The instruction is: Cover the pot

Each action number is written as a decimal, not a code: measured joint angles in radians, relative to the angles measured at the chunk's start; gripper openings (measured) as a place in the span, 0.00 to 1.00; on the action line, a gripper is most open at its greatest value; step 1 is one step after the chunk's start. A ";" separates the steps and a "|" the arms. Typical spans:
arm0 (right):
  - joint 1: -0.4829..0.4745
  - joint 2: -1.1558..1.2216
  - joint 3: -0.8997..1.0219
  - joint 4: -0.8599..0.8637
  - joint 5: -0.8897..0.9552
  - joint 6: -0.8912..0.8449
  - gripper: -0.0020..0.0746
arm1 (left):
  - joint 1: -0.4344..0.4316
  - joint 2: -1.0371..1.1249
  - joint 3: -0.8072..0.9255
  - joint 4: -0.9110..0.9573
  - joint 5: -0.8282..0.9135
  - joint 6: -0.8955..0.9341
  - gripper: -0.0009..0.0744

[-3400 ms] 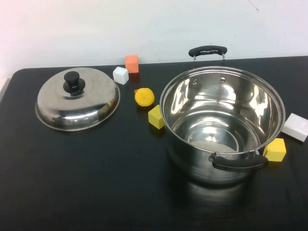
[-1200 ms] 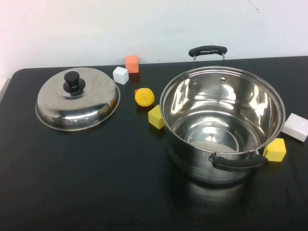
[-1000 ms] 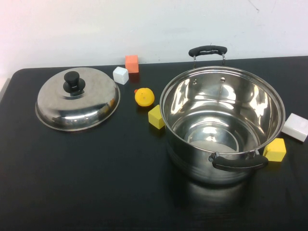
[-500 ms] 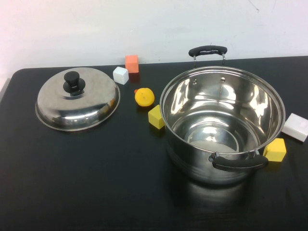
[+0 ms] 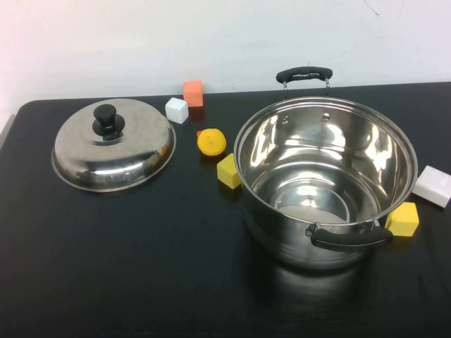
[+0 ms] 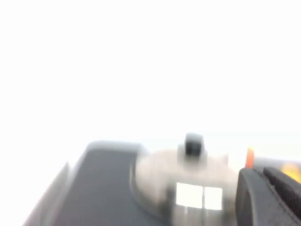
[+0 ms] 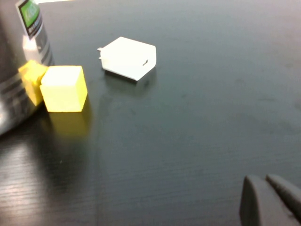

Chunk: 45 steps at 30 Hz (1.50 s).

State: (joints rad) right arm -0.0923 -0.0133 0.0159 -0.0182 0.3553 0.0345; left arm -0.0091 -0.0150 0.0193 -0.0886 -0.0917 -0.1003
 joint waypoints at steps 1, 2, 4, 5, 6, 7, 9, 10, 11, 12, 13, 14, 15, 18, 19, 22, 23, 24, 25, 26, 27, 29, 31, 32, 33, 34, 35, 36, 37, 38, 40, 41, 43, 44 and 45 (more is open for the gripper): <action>0.000 0.000 0.000 0.000 0.000 0.000 0.02 | 0.000 0.000 0.000 0.000 -0.063 0.000 0.01; 0.000 0.000 0.000 0.000 0.000 0.000 0.02 | 0.000 0.000 0.000 0.000 -0.128 0.003 0.01; 0.000 0.000 0.000 0.000 0.000 0.000 0.02 | 0.000 0.000 0.000 0.000 -0.238 0.007 0.01; 0.000 0.000 0.000 0.000 0.000 0.000 0.02 | 0.000 0.000 0.000 0.000 -0.293 0.009 0.01; 0.000 0.000 0.000 0.000 0.000 0.000 0.02 | 0.000 0.000 0.000 0.000 -0.343 0.009 0.01; 0.000 0.000 0.000 0.000 0.000 0.000 0.02 | 0.000 0.000 0.000 0.000 -0.387 0.007 0.01; 0.000 0.000 0.000 0.000 0.000 0.000 0.02 | 0.000 0.000 0.000 -0.002 -0.449 -0.006 0.01; 0.000 0.000 0.000 0.000 0.000 0.000 0.02 | 0.000 0.000 0.000 -0.008 -0.473 -0.008 0.01; 0.000 0.000 0.000 0.000 0.000 0.000 0.02 | 0.000 0.000 0.000 -0.011 -0.491 -0.012 0.01; 0.000 0.000 0.000 0.000 0.000 0.000 0.02 | 0.000 0.000 0.000 -0.011 -0.502 -0.015 0.01; 0.000 0.000 0.000 0.000 0.000 0.000 0.02 | 0.000 0.000 0.000 -0.013 -0.505 -0.015 0.01; 0.000 0.000 0.000 0.000 0.000 0.000 0.02 | 0.000 0.000 0.000 -0.015 -0.505 -0.017 0.01; 0.000 0.000 0.000 0.000 0.000 0.000 0.02 | 0.000 0.000 0.000 -0.015 -0.505 -0.020 0.01; 0.000 0.000 0.000 0.000 0.000 0.000 0.02 | 0.000 0.000 0.000 -0.017 -0.510 -0.030 0.01; 0.000 0.000 0.000 0.000 0.000 0.000 0.02 | 0.000 0.000 0.000 -0.009 -0.492 -0.030 0.01; 0.000 0.000 0.000 0.000 0.000 0.000 0.02 | 0.000 0.000 -0.064 0.013 -0.324 -0.030 0.01; 0.000 0.000 0.000 0.000 0.000 0.000 0.02 | 0.000 0.002 -0.108 0.012 -0.257 -0.030 0.01; 0.000 0.000 0.000 0.000 0.000 0.000 0.02 | 0.000 0.012 -0.157 0.012 -0.202 -0.030 0.01; 0.000 0.000 0.000 0.000 0.000 0.000 0.02 | 0.000 0.033 -0.207 0.012 -0.166 -0.030 0.01; 0.000 0.000 0.000 0.000 0.000 0.000 0.02 | 0.000 0.063 -0.256 0.014 -0.127 -0.030 0.01; 0.000 0.000 0.000 0.000 0.000 0.000 0.02 | 0.000 0.103 -0.303 0.014 -0.092 -0.030 0.01; 0.000 0.000 0.000 0.000 0.000 0.000 0.02 | 0.000 0.193 -0.384 0.015 -0.021 -0.030 0.01; 0.000 0.000 0.000 0.000 0.000 0.000 0.02 | 0.000 0.301 -0.453 0.015 0.026 -0.035 0.01; 0.000 0.000 0.000 0.000 0.000 0.000 0.02 | 0.000 0.365 -0.484 0.015 0.034 -0.043 0.01; 0.000 0.000 0.000 0.000 0.000 0.000 0.02 | 0.000 0.430 -0.510 0.013 0.030 -0.056 0.01; 0.000 0.000 0.000 0.000 0.000 0.000 0.02 | 0.000 0.494 -0.531 0.013 0.017 -0.065 0.01; 0.000 0.000 0.000 0.000 0.000 0.000 0.02 | 0.000 0.556 -0.547 0.013 -0.016 -0.076 0.01; 0.000 0.000 0.000 0.000 0.000 0.000 0.02 | 0.000 0.618 -0.560 0.013 -0.067 -0.083 0.01; 0.000 0.000 0.000 0.000 0.000 0.000 0.02 | 0.000 0.670 -0.565 0.013 -0.129 -0.085 0.01; 0.000 0.000 0.000 0.000 0.000 0.000 0.02 | 0.000 0.733 -0.573 0.015 -0.197 -0.085 0.01; 0.000 0.000 0.000 0.000 0.000 0.000 0.02 | 0.000 0.841 -0.582 0.042 -0.325 -0.082 0.01; 0.000 0.000 0.000 0.000 0.000 0.000 0.02 | 0.000 0.900 -0.588 0.051 -0.386 -0.082 0.01; 0.000 0.000 0.000 0.000 0.000 0.000 0.02 | 0.000 1.016 -0.610 0.066 -0.472 -0.085 0.01; 0.000 0.000 0.000 0.000 0.000 0.000 0.02 | 0.000 1.073 -0.627 0.068 -0.505 -0.085 0.03; 0.000 0.000 0.000 0.000 0.000 0.000 0.02 | 0.000 1.130 -0.649 0.075 -0.527 -0.085 0.05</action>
State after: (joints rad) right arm -0.0923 -0.0133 0.0159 -0.0182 0.3553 0.0345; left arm -0.0091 1.1148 -0.6295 -0.0139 -0.6188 -0.1852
